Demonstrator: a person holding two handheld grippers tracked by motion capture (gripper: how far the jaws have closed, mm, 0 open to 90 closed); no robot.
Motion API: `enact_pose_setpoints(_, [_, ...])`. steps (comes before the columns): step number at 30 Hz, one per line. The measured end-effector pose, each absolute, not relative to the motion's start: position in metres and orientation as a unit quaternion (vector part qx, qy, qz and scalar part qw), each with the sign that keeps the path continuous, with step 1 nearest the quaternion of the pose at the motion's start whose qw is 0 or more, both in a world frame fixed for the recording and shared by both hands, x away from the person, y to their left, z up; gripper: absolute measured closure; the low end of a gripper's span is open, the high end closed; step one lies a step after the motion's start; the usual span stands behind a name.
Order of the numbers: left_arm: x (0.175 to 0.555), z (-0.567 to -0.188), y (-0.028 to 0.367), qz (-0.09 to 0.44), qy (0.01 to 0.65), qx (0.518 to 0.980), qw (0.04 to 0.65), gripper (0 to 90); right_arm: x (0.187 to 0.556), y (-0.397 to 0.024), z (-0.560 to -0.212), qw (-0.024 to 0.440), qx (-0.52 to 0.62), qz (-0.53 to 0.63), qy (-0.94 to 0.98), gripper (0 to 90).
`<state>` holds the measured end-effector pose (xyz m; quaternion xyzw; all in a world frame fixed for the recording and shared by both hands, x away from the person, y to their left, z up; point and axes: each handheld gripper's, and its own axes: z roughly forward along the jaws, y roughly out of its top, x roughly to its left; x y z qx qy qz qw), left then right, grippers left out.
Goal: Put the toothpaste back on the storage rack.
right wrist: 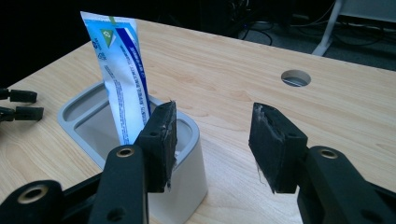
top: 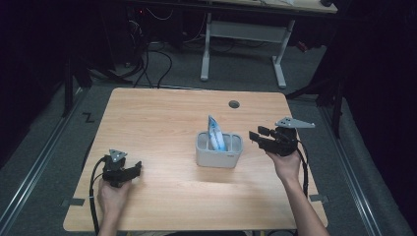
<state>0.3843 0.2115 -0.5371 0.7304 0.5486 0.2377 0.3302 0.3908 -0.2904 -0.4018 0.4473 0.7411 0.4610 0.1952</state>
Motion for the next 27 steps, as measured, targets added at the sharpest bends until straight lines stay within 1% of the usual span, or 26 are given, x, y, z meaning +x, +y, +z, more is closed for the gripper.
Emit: enact_pose_setpoints(27, [0.384,-0.537,0.211,0.238,0.549,0.731,0.329,28.8,0.377,-0.313,-0.412,0.198,0.470,0.460,0.727,51.2])
